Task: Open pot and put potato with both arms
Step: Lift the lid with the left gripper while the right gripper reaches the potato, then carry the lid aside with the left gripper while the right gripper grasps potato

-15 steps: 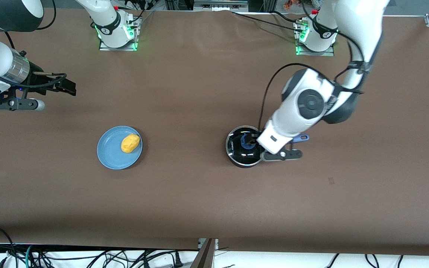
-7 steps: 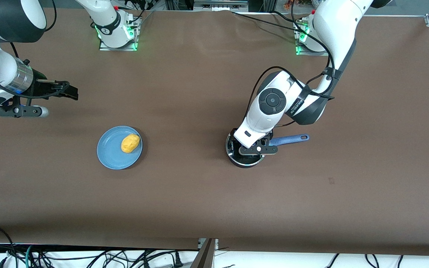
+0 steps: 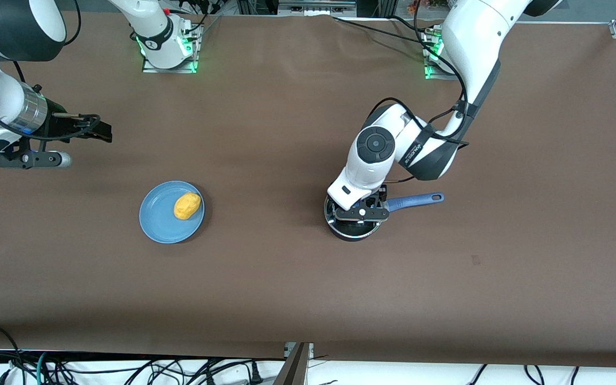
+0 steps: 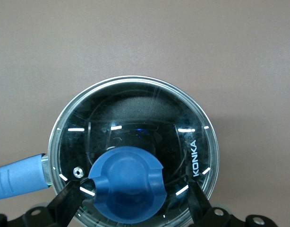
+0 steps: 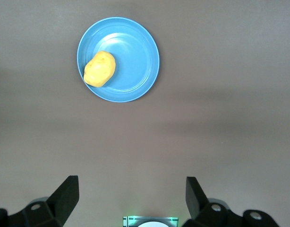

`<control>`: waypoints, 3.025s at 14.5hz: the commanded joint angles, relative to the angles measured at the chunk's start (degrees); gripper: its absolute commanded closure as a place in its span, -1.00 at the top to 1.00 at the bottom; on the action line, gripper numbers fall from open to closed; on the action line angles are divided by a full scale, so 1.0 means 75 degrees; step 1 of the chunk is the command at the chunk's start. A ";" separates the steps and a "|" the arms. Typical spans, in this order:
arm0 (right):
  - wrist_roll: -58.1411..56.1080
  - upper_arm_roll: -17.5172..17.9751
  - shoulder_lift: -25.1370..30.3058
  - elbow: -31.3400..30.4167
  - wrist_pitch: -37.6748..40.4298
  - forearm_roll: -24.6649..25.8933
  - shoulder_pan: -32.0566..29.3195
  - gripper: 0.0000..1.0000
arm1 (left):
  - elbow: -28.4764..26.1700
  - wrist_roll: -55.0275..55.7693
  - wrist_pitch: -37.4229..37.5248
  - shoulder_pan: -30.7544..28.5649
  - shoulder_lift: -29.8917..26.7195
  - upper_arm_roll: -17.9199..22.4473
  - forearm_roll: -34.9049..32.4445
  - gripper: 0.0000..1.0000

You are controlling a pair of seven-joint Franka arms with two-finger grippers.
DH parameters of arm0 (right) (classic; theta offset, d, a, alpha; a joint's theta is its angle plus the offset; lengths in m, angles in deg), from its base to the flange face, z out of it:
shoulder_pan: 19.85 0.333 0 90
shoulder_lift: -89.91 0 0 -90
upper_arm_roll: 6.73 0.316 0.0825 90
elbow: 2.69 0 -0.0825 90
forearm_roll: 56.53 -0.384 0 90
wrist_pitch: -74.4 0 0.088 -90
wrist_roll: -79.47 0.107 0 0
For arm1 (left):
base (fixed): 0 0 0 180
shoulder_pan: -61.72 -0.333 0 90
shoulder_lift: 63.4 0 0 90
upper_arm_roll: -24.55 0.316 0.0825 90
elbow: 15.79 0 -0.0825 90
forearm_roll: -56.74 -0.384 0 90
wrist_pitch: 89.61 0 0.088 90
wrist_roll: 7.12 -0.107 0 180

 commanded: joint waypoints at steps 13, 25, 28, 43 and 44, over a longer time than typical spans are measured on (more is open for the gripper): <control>-0.0025 0.0096 -0.0382 0.0285 0.0304 -0.0025 0.0119 1.00 | 0.0012 0.0375 -0.0136 0.0026 0.0007 -0.0004 -0.0390 0.16; 0.1705 0.0096 -0.1095 0.0273 -0.1207 -0.0236 0.0389 1.00 | -0.0174 0.0271 0.0415 -0.0686 -0.1303 -0.0027 -0.0249 -0.14; 0.2607 0.0085 -0.1622 0.0285 -0.1768 -0.0236 0.0622 1.00 | -0.0736 -0.1235 0.0415 -0.1634 -0.1820 -0.0027 -0.0191 -0.16; 0.3631 0.0061 -0.4119 0.0122 -0.4394 -0.0224 0.1033 1.00 | -0.1827 -0.8062 0.0194 -0.5141 -0.1120 0.1424 0.0630 -0.13; 0.3631 0.0061 -0.4132 0.0075 -0.4500 -0.0236 0.1045 1.00 | -0.1828 -0.8167 -0.0063 -0.5281 -0.0979 0.1461 0.0618 -0.12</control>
